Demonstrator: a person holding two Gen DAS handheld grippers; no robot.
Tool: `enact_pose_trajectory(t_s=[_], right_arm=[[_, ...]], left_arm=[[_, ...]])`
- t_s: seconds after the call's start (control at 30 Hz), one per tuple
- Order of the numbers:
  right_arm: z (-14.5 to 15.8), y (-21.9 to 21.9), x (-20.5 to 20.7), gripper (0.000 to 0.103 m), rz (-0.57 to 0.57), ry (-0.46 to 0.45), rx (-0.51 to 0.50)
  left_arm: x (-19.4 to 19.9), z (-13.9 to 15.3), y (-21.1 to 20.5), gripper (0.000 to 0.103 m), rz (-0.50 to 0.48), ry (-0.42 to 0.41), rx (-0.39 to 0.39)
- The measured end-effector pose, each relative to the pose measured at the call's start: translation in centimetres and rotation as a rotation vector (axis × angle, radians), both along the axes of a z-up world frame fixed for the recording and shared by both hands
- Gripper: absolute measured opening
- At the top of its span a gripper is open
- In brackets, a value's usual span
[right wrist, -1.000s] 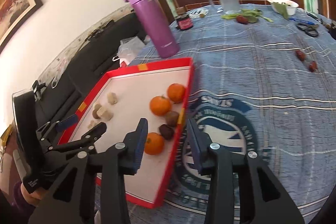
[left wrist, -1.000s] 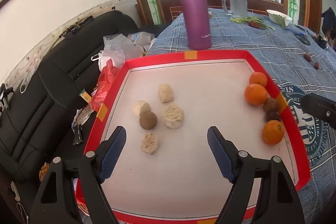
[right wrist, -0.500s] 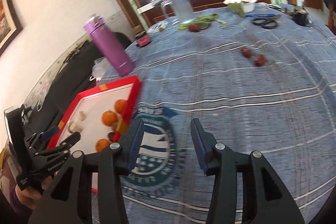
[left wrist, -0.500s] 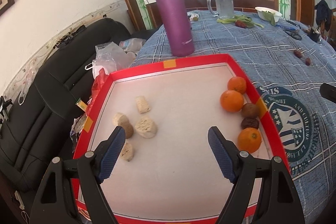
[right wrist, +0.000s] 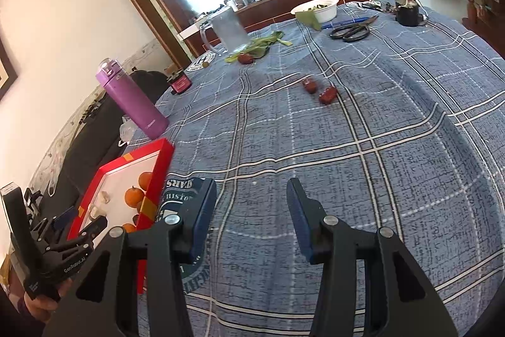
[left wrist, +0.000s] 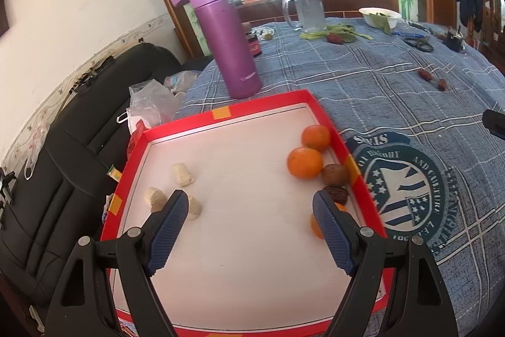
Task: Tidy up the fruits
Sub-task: 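Move both open tools back to the red dates on the table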
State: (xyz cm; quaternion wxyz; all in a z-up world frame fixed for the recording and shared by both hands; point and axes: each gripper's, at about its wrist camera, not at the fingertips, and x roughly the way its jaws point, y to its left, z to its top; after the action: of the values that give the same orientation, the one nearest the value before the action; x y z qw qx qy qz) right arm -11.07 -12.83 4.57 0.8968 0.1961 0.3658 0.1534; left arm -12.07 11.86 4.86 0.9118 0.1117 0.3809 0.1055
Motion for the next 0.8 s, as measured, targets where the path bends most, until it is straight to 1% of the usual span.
enact_pose_trajectory(t_s=[0.17,0.43,0.6,0.7,0.8], right_arm=[[-0.1,-0.9,-0.1,0.048,-0.013,0.0,-0.003],[0.2,-3.7,0.6,0.048,-0.067,-0.003,-0.037],[0.6,-5.7,2.1,0.048,-0.088,0.01,-0.086],[0.6,-6.1,3.2,0.048,-0.086,0.01,-0.125],[0.5,-6.0,4.5,0.048,-0.08,0.013,-0.17]], left_arm=[[0.2,0.3,-1.3,0.081,-0.027,-0.005,0.017],[1.7,2.0,-4.7,0.081,-0.124,-0.033,0.038],[3.7,3.7,-7.5,0.081,-0.186,-0.077,0.038],[4.9,4.1,-9.1,0.081,-0.208,-0.091,0.035],[6.4,4.1,-10.2,0.081,-0.228,-0.079,0.011]])
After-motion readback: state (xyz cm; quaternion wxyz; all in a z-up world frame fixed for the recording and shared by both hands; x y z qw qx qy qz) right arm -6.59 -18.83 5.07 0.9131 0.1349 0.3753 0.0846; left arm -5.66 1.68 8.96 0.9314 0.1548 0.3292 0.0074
